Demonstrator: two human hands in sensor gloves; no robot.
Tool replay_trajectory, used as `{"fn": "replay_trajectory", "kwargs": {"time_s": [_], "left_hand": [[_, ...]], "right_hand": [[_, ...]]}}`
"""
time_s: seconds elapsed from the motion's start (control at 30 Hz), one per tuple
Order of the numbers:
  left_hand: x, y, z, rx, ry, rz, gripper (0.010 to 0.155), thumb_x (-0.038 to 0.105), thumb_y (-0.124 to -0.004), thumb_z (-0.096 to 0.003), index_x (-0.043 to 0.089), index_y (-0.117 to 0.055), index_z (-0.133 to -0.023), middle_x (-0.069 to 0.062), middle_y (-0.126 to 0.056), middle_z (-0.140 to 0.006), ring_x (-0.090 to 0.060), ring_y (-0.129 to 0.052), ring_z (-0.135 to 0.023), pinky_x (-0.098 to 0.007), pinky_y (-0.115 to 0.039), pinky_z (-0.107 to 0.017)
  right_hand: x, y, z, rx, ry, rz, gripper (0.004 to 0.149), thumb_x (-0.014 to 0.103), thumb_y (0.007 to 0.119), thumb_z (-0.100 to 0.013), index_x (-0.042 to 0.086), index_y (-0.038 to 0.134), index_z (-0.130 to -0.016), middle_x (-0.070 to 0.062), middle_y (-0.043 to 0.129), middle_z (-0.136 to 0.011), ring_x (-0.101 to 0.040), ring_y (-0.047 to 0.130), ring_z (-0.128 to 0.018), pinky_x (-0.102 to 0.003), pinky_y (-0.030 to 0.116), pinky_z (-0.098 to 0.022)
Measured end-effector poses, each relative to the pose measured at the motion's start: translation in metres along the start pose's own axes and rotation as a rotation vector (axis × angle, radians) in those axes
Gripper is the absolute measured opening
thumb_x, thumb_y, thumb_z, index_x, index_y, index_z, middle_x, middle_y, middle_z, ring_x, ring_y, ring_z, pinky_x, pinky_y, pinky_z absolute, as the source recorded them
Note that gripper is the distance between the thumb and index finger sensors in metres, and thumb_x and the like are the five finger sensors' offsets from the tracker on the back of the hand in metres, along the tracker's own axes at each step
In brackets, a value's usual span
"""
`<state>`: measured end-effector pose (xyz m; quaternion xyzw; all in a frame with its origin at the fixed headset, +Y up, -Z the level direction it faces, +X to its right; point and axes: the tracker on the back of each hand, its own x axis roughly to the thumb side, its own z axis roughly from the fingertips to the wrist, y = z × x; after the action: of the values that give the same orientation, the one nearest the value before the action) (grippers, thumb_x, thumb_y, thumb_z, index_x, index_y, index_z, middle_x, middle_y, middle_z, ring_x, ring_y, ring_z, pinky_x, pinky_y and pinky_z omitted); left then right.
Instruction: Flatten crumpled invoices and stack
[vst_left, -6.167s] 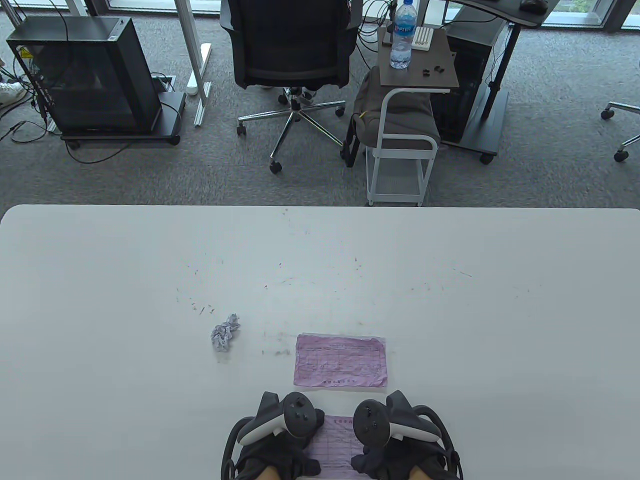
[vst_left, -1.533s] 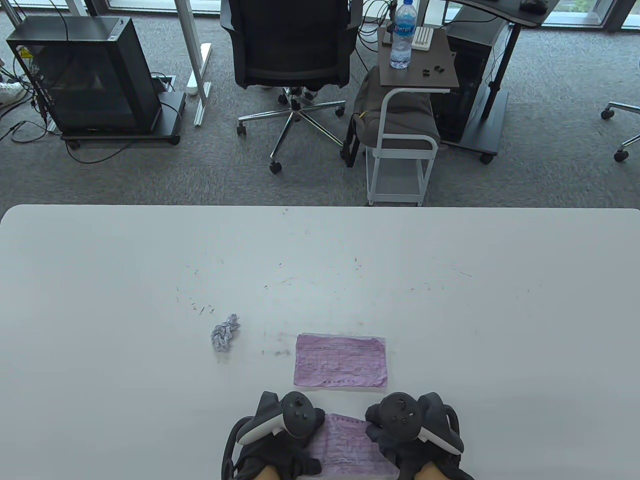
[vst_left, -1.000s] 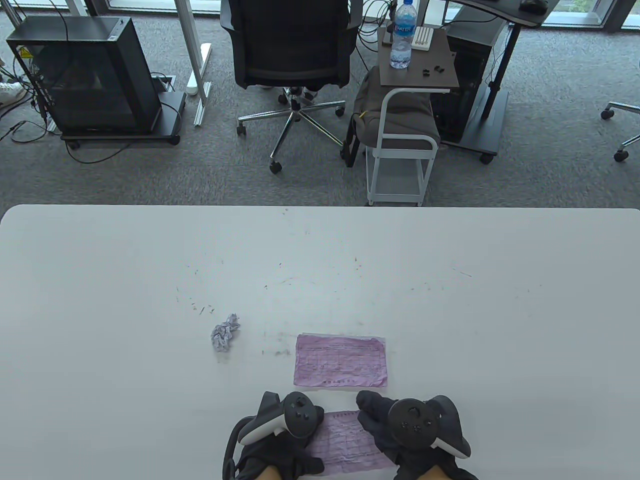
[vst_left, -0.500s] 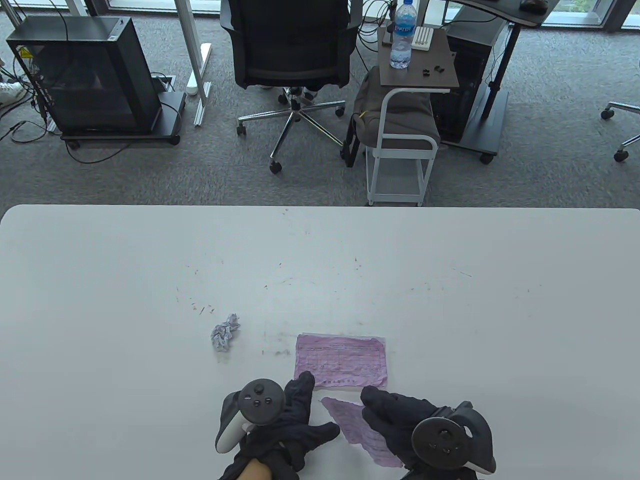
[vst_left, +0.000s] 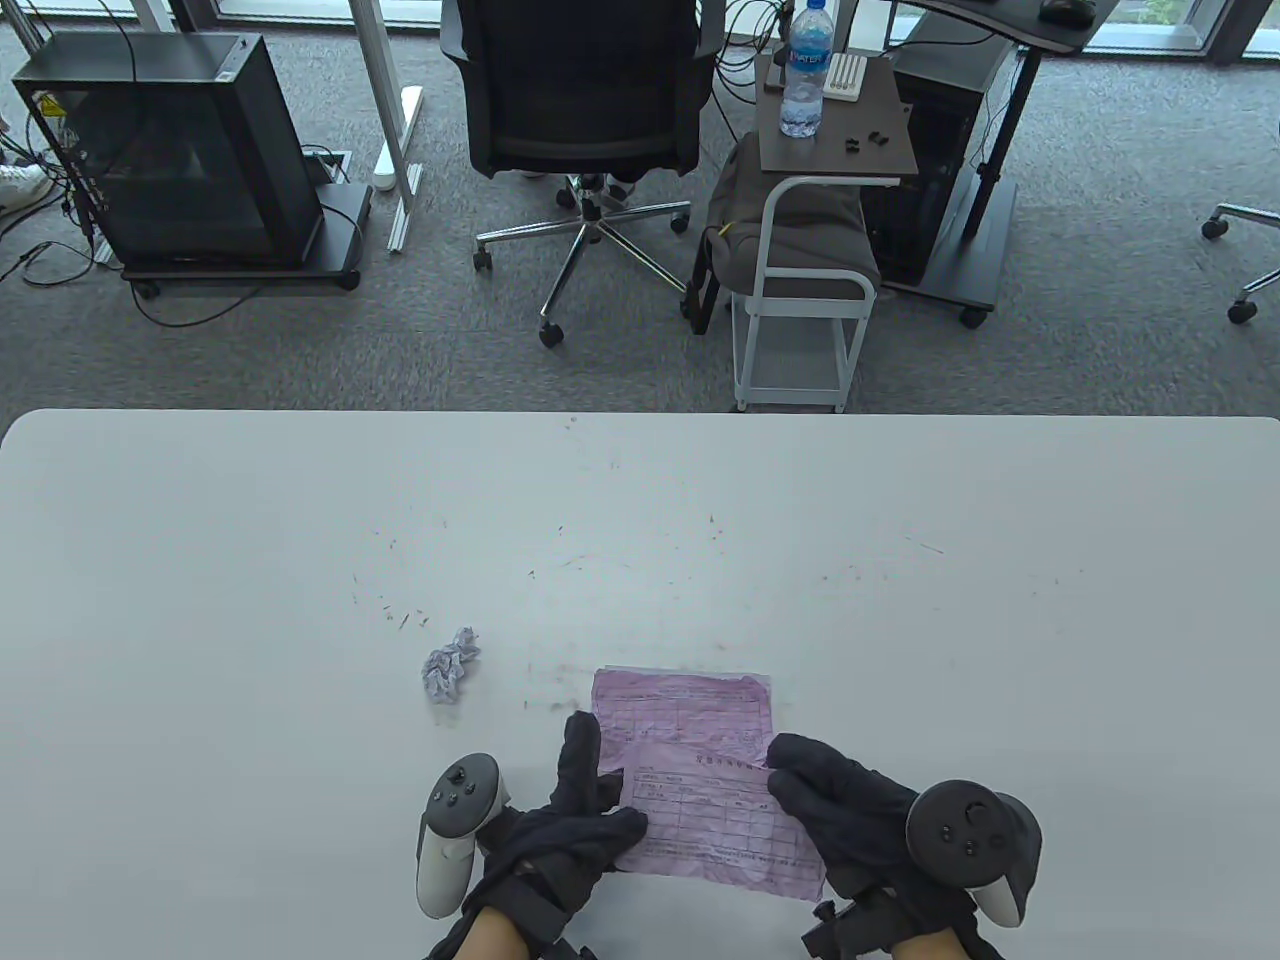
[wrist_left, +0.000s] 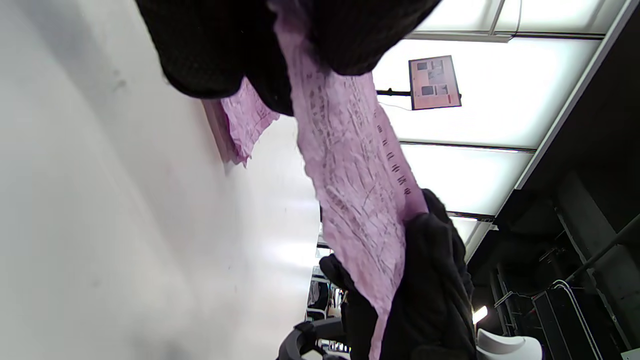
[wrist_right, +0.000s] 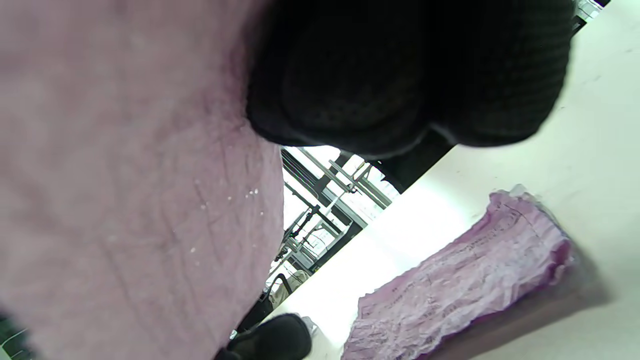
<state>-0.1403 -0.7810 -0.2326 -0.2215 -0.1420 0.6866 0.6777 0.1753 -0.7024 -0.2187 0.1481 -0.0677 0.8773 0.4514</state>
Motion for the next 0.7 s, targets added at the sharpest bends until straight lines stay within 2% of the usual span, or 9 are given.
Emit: {"fn": "replay_trajectory", "kwargs": {"time_s": [0.1, 0.17, 0.2, 0.27, 0.4, 0.47, 0.7], "left_hand": [[0.009, 0.001, 0.002, 0.04, -0.054, -0.078, 0.073, 0.012, -0.075, -0.0594, 0.047, -0.027, -0.102, -0.025, -0.049, -0.109, -0.025, -0.092, -0.078, -0.047, -0.081, -0.061], [0.017, -0.002, 0.002, 0.046, -0.09, -0.217, 0.056, 0.011, -0.074, -0.0587, 0.036, -0.056, -0.106, -0.025, -0.053, -0.108, -0.024, -0.093, -0.077, -0.046, -0.082, -0.06], [0.021, -0.005, 0.003, 0.047, -0.097, -0.276, 0.051, 0.01, -0.074, -0.0584, 0.03, -0.064, -0.105, -0.025, -0.054, -0.108, -0.024, -0.093, -0.077, -0.047, -0.082, -0.06], [0.026, -0.009, 0.003, 0.065, -0.102, -0.373, 0.047, 0.009, -0.073, -0.0575, 0.014, -0.069, -0.104, -0.023, -0.055, -0.107, -0.025, -0.093, -0.076, -0.048, -0.082, -0.059], [0.03, -0.016, 0.004, 0.047, -0.069, -0.567, 0.049, 0.009, -0.074, -0.0564, 0.008, -0.067, -0.105, -0.023, -0.057, -0.105, -0.027, -0.093, -0.075, -0.049, -0.081, -0.058], [0.032, -0.022, 0.005, 0.009, -0.028, -0.637, 0.053, 0.013, -0.075, -0.0568, 0.005, -0.062, -0.107, -0.024, -0.05, -0.107, -0.034, -0.088, -0.079, -0.055, -0.076, -0.059], [0.05, -0.032, -0.004, -0.024, 0.054, -0.883, 0.06, 0.018, -0.073, -0.0582, 0.003, -0.049, -0.111, -0.024, -0.036, -0.11, -0.038, -0.083, -0.081, -0.057, -0.072, -0.06]], "right_hand": [[-0.003, 0.002, 0.0, 0.02, 0.025, 0.019, 0.041, 0.026, 0.08, -0.053, 0.011, 0.072, -0.09, -0.01, 0.096, -0.061, -0.02, 0.099, -0.037, -0.043, 0.09, -0.032], [-0.002, 0.001, -0.001, 0.033, 0.033, 0.038, 0.042, 0.025, 0.081, -0.053, 0.01, 0.071, -0.091, -0.012, 0.096, -0.064, -0.022, 0.099, -0.04, -0.045, 0.089, -0.034], [-0.002, 0.001, -0.001, 0.053, 0.045, 0.059, 0.043, 0.024, 0.081, -0.053, 0.01, 0.07, -0.092, -0.012, 0.095, -0.065, -0.023, 0.099, -0.041, -0.045, 0.089, -0.035], [-0.002, 0.002, -0.002, 0.092, 0.06, 0.111, 0.045, 0.023, 0.081, -0.053, 0.009, 0.068, -0.094, -0.014, 0.094, -0.067, -0.024, 0.099, -0.043, -0.046, 0.088, -0.037], [-0.002, 0.011, -0.001, 0.201, 0.103, 0.198, 0.05, 0.02, 0.081, -0.052, 0.008, 0.063, -0.097, -0.018, 0.09, -0.075, -0.029, 0.097, -0.05, -0.05, 0.086, -0.04], [0.001, 0.017, -0.002, 0.267, 0.129, 0.288, 0.052, 0.019, 0.081, -0.052, 0.008, 0.06, -0.099, -0.019, 0.088, -0.078, -0.03, 0.096, -0.053, -0.051, 0.085, -0.042], [0.016, 0.029, -0.023, 0.306, 0.147, 0.47, 0.054, 0.018, 0.082, -0.052, 0.007, 0.059, -0.1, -0.019, 0.087, -0.078, -0.03, 0.095, -0.053, -0.051, 0.085, -0.042]]}}
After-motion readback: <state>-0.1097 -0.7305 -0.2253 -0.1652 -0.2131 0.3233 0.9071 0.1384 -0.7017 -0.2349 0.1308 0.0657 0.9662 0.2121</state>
